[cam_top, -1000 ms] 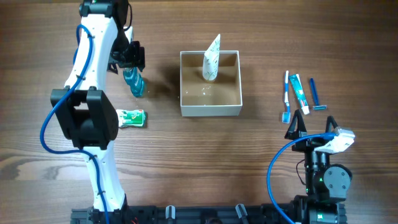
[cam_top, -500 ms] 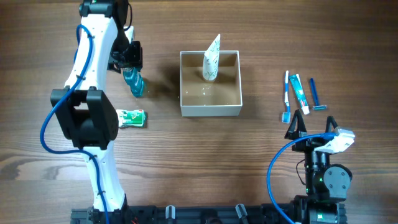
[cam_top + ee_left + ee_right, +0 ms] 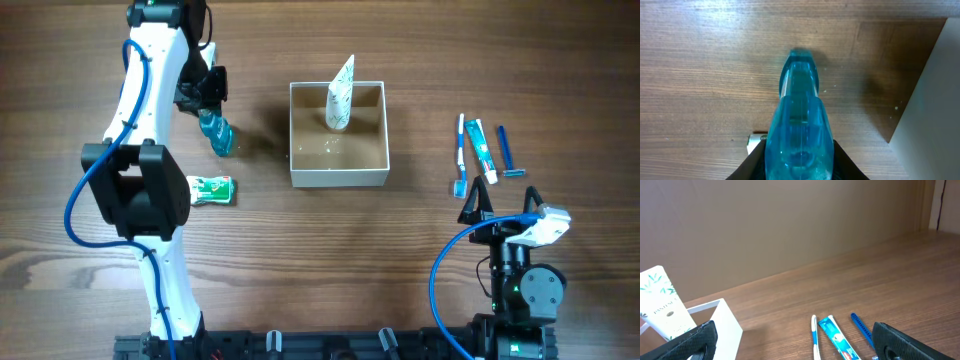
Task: Pack container
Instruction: 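Lift the blue bottle and carry it into the box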
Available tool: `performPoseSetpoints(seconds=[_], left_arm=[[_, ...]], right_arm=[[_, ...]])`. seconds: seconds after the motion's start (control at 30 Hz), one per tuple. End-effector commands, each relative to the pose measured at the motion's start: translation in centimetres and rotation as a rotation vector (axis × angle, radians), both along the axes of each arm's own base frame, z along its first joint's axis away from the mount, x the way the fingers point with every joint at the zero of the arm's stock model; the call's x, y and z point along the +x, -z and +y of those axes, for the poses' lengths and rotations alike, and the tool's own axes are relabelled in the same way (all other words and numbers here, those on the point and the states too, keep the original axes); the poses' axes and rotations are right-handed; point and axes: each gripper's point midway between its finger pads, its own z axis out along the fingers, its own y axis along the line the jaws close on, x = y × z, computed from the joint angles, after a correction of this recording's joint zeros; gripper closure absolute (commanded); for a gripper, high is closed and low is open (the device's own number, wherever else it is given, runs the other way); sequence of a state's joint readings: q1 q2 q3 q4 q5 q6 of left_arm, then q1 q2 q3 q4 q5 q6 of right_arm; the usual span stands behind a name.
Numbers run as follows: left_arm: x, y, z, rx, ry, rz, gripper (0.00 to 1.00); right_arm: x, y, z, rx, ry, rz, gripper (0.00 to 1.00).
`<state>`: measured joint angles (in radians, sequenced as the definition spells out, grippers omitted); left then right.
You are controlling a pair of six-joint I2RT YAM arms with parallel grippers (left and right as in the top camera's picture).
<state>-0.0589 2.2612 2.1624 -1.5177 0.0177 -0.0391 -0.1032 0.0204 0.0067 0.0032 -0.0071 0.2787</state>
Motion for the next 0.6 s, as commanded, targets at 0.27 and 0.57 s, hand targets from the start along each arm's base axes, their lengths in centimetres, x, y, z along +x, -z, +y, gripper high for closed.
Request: performPoseSetpoints(seconds=[0.27,0.57], left_arm=[[1.4,-8.3,-1.2,-0.078,-0.057,-0.216,0.92],[0.8,-18.6,-4.7,-0.243,-0.057,-0.491,0.93]], right_arm=[[0.0,0.0,0.0,-0.006,0.0,-0.001,0.0],[0.0,0.0,0.0,-0.007,0.0,-0.001,0.0]])
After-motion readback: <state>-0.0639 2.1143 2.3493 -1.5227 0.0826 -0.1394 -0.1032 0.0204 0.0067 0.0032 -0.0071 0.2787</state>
